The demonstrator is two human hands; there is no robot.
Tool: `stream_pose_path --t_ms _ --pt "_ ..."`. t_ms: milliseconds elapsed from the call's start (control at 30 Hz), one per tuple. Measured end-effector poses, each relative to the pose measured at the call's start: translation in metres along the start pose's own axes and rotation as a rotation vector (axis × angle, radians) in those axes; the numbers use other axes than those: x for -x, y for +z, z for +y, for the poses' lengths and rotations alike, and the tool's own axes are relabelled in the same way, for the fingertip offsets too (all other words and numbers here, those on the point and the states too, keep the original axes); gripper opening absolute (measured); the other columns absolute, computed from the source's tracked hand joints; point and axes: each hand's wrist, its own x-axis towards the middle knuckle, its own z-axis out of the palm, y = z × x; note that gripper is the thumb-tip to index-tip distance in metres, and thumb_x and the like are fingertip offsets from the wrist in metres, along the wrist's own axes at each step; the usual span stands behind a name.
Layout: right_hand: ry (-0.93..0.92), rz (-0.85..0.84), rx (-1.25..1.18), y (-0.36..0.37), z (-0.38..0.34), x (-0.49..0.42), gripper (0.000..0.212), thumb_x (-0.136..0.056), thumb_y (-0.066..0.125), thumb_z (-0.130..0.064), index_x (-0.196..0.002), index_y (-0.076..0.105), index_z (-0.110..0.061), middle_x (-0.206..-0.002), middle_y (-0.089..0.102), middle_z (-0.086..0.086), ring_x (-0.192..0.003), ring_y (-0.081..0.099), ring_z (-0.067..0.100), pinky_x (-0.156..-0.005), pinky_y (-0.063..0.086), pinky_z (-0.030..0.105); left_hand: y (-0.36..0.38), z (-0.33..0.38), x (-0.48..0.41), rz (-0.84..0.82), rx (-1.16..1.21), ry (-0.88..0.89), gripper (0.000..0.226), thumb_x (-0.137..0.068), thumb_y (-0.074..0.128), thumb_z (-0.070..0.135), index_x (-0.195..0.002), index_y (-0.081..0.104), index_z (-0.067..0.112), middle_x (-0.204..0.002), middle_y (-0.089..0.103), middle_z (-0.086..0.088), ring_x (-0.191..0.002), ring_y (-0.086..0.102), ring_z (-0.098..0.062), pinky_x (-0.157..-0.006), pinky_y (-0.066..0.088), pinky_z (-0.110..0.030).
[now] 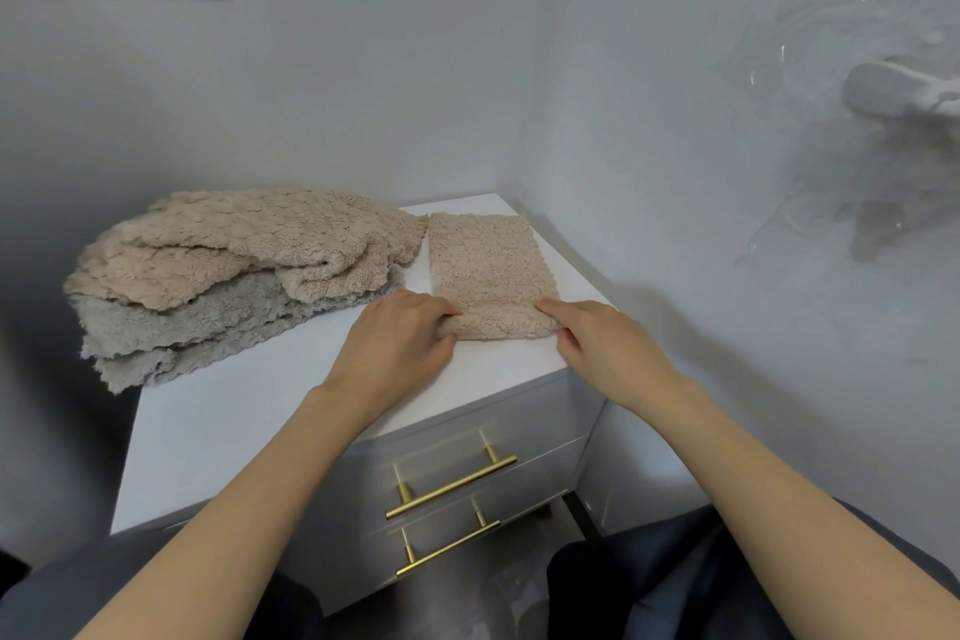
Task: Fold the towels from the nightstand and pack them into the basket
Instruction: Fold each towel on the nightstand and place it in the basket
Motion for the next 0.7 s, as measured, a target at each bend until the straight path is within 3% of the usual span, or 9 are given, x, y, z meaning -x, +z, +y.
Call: stream_pose_path --t_ms 100,200,300,400,567,700 --pt "0.047 0.0 -0.113 -0.003 0.002 0.0 0.046 -0.096 0.04 -0.017 -0.139 0.048 -0.031 -0.118 0.062 -0.001 -0.113 0.052 0.018 -0.083 0.047 0.034 -0.002 0.0 -0.001 -0.026 0.012 -0.031 0.031 -0.093 0.053 0.023 -0.122 0.063 0.018 -0.11 0.068 -0.002 -0.108 0.055 -0.022 -0.093 0.043 -0.039" --pt "0.132 0.032 -0.327 -0.007 0.004 -0.002 0.033 -0.097 0.044 -0.021 -0.124 0.062 -0.028 -0.084 0.062 -0.005 -0.085 0.055 0.009 -0.07 0.043 0.03 -0.004 -0.002 -0.002 -0.037 0.155 -0.157 0.029 -0.092 0.056 0.025 -0.119 0.064 0.019 -0.105 0.067 -0.004 -0.105 0.056 -0.021 -0.09 0.044 -0.036" --pt "0.196 0.091 -0.498 -0.01 0.003 -0.005 0.021 -0.096 0.05 -0.02 -0.103 0.069 -0.015 -0.09 0.068 0.005 -0.087 0.059 0.02 -0.073 0.039 0.019 -0.005 -0.004 -0.004 -0.049 0.309 -0.258 0.021 -0.092 0.057 0.026 -0.106 0.068 0.014 -0.094 0.068 0.0 -0.094 0.06 -0.016 -0.079 0.045 -0.03" --pt "0.278 0.092 -0.624 -0.012 0.0 -0.006 0.016 -0.095 0.053 -0.023 -0.093 0.068 -0.015 -0.087 0.067 0.001 -0.083 0.057 0.014 -0.065 0.034 0.009 -0.005 -0.005 -0.005 -0.083 0.406 -0.327 0.017 -0.093 0.056 0.029 -0.091 0.065 0.014 -0.085 0.066 0.003 -0.085 0.06 -0.014 -0.07 0.043 -0.028" --pt "0.419 0.101 -0.719 -0.01 -0.002 -0.009 0.01 -0.091 0.058 -0.027 -0.084 0.065 -0.025 -0.074 0.064 -0.012 -0.073 0.054 -0.003 -0.065 0.037 0.014 0.0 -0.007 -0.006 -0.072 0.409 -0.423 0.022 -0.091 0.058 0.039 -0.092 0.063 0.018 -0.077 0.062 0.008 -0.072 0.054 -0.005 -0.06 0.036 -0.023" --pt "0.496 0.118 -0.644 -0.004 -0.005 -0.012 0.002 -0.088 0.059 -0.03 -0.087 0.06 -0.029 -0.072 0.064 -0.01 -0.078 0.059 0.012 -0.066 0.042 0.026 0.004 -0.006 -0.007 -0.035 0.431 -0.49 0.022 -0.088 0.061 0.042 -0.093 0.059 0.02 -0.073 0.065 0.007 -0.067 0.054 -0.003 -0.057 0.035 -0.024"
